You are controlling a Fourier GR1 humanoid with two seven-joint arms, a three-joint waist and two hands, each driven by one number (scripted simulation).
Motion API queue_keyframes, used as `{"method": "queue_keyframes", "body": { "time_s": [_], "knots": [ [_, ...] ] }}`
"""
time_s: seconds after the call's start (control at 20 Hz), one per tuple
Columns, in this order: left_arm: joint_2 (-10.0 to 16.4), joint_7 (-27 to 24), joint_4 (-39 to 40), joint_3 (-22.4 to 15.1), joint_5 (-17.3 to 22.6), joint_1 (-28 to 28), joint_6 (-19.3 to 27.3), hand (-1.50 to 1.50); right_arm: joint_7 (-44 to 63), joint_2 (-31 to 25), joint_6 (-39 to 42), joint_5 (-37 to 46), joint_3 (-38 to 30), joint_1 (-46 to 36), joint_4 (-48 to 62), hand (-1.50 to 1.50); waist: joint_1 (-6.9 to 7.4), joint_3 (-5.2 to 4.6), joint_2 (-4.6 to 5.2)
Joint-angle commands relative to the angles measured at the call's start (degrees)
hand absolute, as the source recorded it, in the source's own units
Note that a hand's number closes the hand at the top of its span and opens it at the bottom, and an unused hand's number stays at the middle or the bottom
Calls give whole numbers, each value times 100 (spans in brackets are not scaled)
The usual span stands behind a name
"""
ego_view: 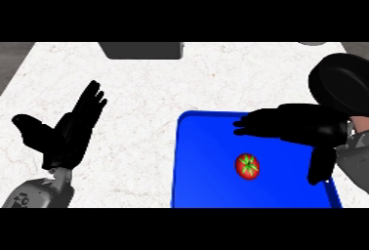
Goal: Pick the tomato from the tray and place it in the pot
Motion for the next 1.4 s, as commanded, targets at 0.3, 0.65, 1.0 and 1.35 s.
{"method": "queue_keyframes", "body": {
  "time_s": [0.3, 0.65, 1.0, 1.35],
  "knots": [
    [-390, -36, 124, 213, -386, 29, -202, 0, -224, 655, 94, 735, -239, 639, -52, -150, 0, 0, 1],
    [-418, 220, -335, 232, -534, 314, -321, 0, 636, 1027, 231, 1238, -84, 791, -487, -150, 29, 1, -2],
    [-735, -8, 238, 391, -774, 65, -436, 0, 355, 1377, -86, 2123, 135, 1062, -38, -150, -5, 0, 5],
    [-646, 477, -284, 514, -844, 63, -570, 0, 442, 1758, 166, 2755, 193, 591, 456, -150, 11, 0, 2]
  ]
}}
